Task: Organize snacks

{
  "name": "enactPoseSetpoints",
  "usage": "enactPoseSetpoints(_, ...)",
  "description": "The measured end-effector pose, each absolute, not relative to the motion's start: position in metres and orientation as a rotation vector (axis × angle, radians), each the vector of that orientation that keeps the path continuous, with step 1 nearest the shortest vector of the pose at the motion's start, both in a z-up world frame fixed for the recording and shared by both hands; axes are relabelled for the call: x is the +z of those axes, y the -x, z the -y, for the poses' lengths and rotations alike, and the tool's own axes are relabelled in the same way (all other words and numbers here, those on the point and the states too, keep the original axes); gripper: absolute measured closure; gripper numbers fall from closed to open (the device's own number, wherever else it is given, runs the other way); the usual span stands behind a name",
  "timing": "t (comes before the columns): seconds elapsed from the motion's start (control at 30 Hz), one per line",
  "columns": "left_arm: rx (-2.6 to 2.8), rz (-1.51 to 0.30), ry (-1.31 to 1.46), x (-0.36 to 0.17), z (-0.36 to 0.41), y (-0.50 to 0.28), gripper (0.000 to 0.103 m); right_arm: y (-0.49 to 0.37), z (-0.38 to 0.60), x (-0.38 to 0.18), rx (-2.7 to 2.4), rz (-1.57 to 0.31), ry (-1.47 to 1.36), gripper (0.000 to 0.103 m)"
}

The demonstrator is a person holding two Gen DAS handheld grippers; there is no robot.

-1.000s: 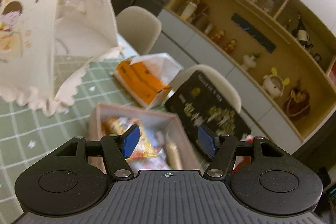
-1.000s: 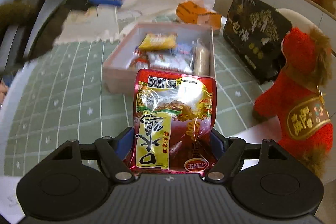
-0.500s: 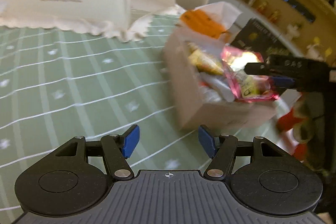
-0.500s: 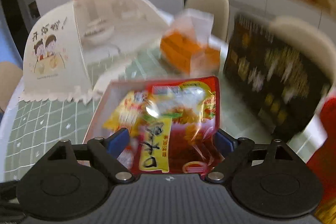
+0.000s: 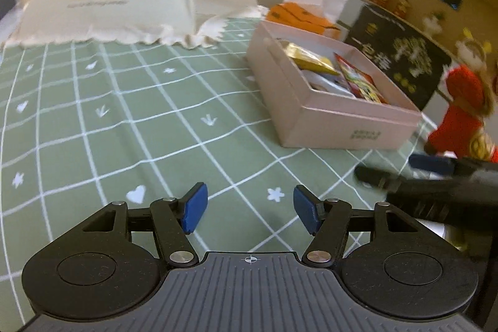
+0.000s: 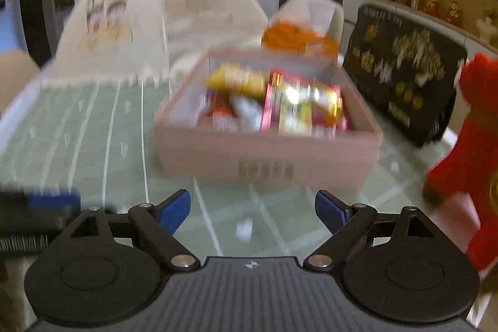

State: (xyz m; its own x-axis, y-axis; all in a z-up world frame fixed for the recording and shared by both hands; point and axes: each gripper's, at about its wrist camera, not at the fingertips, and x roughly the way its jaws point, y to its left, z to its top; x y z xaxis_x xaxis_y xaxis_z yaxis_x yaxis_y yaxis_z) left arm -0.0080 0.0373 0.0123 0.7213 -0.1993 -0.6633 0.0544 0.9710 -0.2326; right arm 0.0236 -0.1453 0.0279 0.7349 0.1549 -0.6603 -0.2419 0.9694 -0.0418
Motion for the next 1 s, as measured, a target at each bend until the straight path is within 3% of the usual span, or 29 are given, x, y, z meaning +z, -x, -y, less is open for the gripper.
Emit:
enactPoseSetpoints(0.23, -0.122, -0.678, 0.013, 0.002, -0.01, 0.013, 0.035, -0.011, 0.164, 0.003, 0.137, -0.755, 0.032, 0.012)
enactPoseSetpoints(0.27, -0.114, -0.669, -0.024, 0.0, -0.005, 0.015, 0.034, -0.012, 0.166, 0.002, 0.098, -0.748, 0.024, 0.005)
enactPoseSetpoints(0.33, -0.101, -0.663, -0.067, 0.0, 0.001, 0.016, 0.035, -0.016, 0.169, 0.0, 0.039, -0.762, 0.009, 0.001)
enactPoseSetpoints(0.77, -0.077, -0.656, -0.038, -0.001, 0.0, -0.005, 0.035, -0.015, 0.157, -0.004, 0.024, -0.666, 0.105, 0.0)
enactPoseSetpoints(1.0, -0.079, -0.656, -0.039, -0.002, 0.0, -0.005, 0.035, -0.023, 0.168, -0.006, 0.042, -0.697, 0.009, 0.0)
